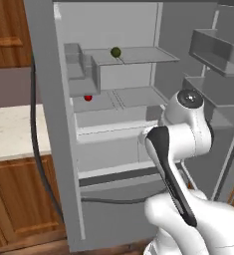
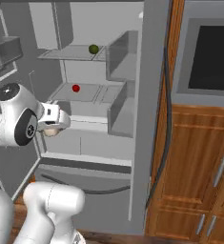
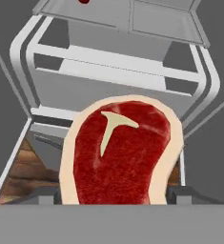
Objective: Open the fridge, remove the apple, lime, and steak, and place them on any counter.
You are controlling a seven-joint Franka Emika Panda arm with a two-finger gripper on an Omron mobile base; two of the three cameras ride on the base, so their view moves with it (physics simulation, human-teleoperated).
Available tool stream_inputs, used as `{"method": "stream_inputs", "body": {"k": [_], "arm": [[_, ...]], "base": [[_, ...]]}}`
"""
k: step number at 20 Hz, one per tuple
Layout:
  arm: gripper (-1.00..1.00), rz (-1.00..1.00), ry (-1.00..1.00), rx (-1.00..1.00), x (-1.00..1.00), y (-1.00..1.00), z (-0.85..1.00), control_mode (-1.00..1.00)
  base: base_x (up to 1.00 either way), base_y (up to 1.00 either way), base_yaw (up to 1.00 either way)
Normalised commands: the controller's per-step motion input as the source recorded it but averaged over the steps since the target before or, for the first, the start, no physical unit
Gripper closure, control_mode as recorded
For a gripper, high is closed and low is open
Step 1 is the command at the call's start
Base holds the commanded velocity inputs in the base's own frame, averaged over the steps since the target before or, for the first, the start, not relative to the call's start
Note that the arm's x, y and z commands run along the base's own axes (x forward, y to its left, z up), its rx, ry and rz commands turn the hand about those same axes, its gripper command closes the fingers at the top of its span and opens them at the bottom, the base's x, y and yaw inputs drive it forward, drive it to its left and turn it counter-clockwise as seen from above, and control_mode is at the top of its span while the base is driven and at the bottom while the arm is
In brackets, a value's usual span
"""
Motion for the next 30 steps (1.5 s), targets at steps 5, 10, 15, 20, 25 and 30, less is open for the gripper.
{"method": "stream_inputs", "body": {"k": [5,10,15,20,25,30], "arm": [[1.0,0.0,0.0,0.0,0.0,0.0,0.0,1.0],[1.0,0.0,0.0,0.0,0.0,0.0,0.0,1.0],[1.0,0.0,0.0,0.0,0.0,0.0,0.0,1.0],[1.0,0.0,0.0,0.0,0.0,0.0,0.0,1.0],[1.0,0.0,0.0,0.0,0.0,0.0,0.0,1.0],[1.0,0.0,0.0,0.0,0.0,0.0,0.0,1.0]], "base": [[-0.68,-0.02,0.78],[-0.26,0.0,0.93],[-0.43,0.24,0.83],[-0.29,0.77,0.73],[0.74,0.95,0.27],[1.0,0.56,0.01]]}}
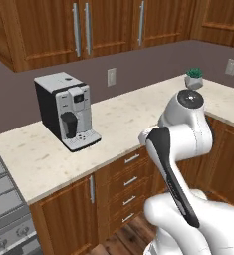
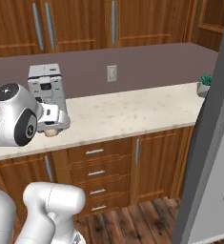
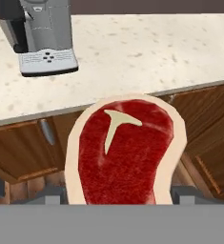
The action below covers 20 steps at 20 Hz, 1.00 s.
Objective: Open the fridge, remove the apple, lime, and steak, and place them on any counter.
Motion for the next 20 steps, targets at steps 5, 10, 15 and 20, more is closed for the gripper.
{"method": "stream_inputs", "body": {"k": [5,10,15,20], "arm": [[1.0,0.0,0.14,0.0,0.8,-0.04,-0.09,-1.0],[1.0,0.0,0.29,0.09,1.0,-0.46,-0.68,-1.0],[1.0,0.0,0.19,0.04,1.0,-0.09,-0.88,-1.0],[1.0,0.0,0.0,0.01,1.0,0.09,-0.61,-1.0]], "base": [[0.2,0.04,0.0],[0.0,0.0,0.0],[0.0,0.0,0.0],[0.0,0.0,0.0]]}}
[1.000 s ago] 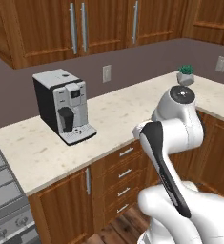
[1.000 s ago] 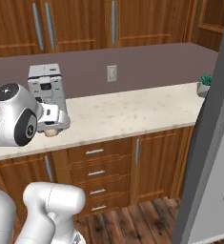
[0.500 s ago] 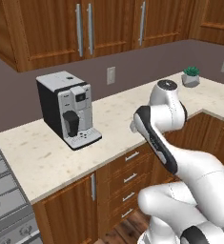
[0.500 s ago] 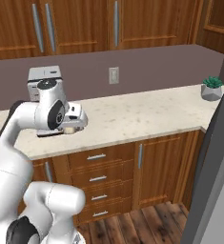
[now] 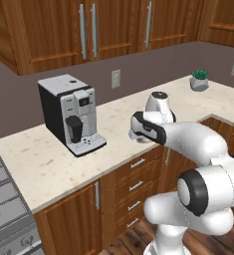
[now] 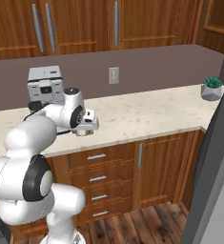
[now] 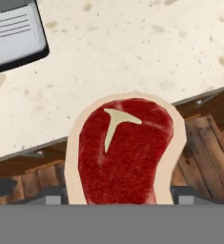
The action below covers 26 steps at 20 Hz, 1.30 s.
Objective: Open the fridge, remove the apple, lime, and steak, and place them on any counter.
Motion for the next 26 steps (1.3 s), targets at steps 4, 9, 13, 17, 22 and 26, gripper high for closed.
{"method": "stream_inputs", "body": {"k": [4,9,13,17,22,26], "arm": [[1.0,0.02,-0.18,0.05,0.96,0.11,-0.5,-1.0],[1.0,0.02,-0.2,0.05,0.94,0.04,-0.52,-1.0],[1.0,0.0,0.06,0.0,1.0,0.07,-0.29,-1.0],[1.0,0.0,0.13,0.0,1.0,0.0,-0.19,-1.0],[1.0,0.0,0.12,0.0,0.85,0.0,-0.39,-1.0],[-1.0,0.0,0.05,0.0,0.73,0.01,-0.72,-1.0]], "base": [[0.0,0.0,0.0],[0.0,0.0,0.0],[0.0,0.0,0.0],[0.0,0.0,0.0],[0.0,0.0,0.0],[0.0,0.0,0.0]]}}
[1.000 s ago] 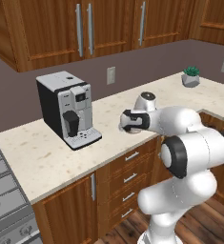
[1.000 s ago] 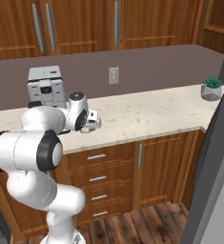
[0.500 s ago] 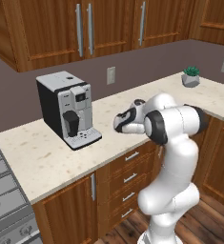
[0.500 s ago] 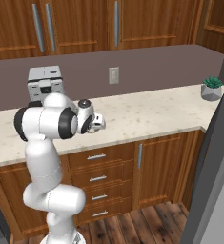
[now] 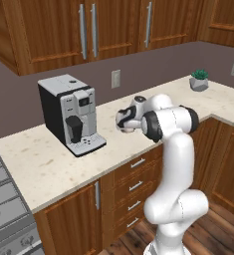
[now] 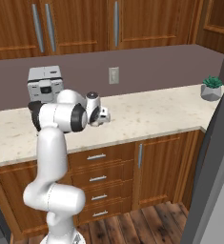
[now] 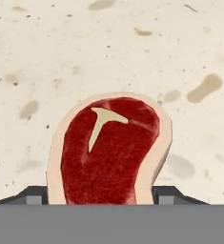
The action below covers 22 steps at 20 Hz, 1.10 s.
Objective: Open the fridge, remove the apple, lime, and steak, and place them on any counter.
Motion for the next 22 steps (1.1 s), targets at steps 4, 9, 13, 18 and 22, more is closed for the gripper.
{"method": "stream_inputs", "body": {"k": [4,9,13,18,22], "arm": [[-1.0,0.0,0.0,0.0,-0.36,-0.14,-0.66,-1.0],[-1.0,0.0,-0.01,0.0,-1.0,-0.05,-0.44,-1.0],[-1.0,0.0,-0.15,0.0,-1.0,0.0,-0.01,-1.0],[-1.0,0.0,-0.42,0.0,-1.0,0.0,0.91,-1.0],[-1.0,0.11,-0.12,0.0,-0.99,0.21,1.0,-1.0]], "base": [[0.0,0.0,0.0],[0.0,0.0,0.0],[0.0,0.0,0.0],[0.0,0.0,0.0],[0.0,0.0,0.0]]}}
